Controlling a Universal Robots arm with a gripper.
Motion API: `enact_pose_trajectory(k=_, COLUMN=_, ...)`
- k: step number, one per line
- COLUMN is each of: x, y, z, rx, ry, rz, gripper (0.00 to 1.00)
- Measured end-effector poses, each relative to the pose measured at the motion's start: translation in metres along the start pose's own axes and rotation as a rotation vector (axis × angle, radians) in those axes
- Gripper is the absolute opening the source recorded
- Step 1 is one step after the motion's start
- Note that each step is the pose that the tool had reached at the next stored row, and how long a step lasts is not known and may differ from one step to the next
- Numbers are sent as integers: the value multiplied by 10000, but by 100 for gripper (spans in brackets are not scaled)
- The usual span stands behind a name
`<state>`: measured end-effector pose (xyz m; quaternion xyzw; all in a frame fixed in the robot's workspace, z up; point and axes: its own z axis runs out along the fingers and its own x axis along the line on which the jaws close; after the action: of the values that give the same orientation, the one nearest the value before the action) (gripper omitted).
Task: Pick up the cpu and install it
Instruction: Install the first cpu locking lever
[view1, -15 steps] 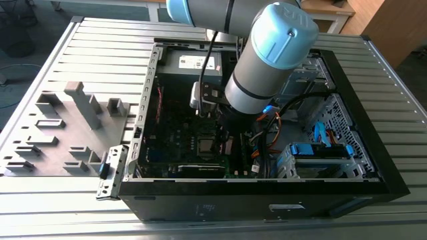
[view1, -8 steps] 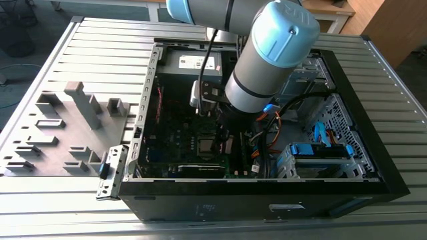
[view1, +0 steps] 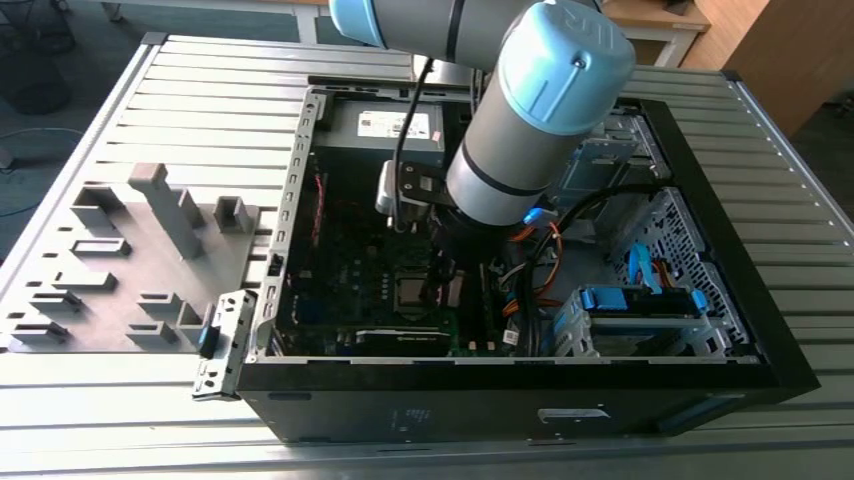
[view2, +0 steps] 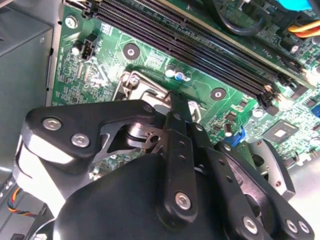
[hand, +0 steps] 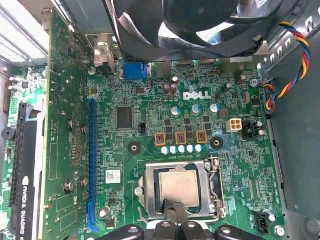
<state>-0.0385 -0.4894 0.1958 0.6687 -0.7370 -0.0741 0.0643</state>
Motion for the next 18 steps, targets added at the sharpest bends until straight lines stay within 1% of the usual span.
enact_pose_trajectory(k=11, x=1, y=-1, z=6, rx=1, ry=0, rz=2, gripper=11)
enact_pose_trajectory(k=13, x=0, y=-9, z=12, rx=0, ry=1, rz=4, gripper=11)
enact_pose_trajectory(k=18, x=-5, y=-55, z=19, rx=0, ry=4, rz=7, gripper=11)
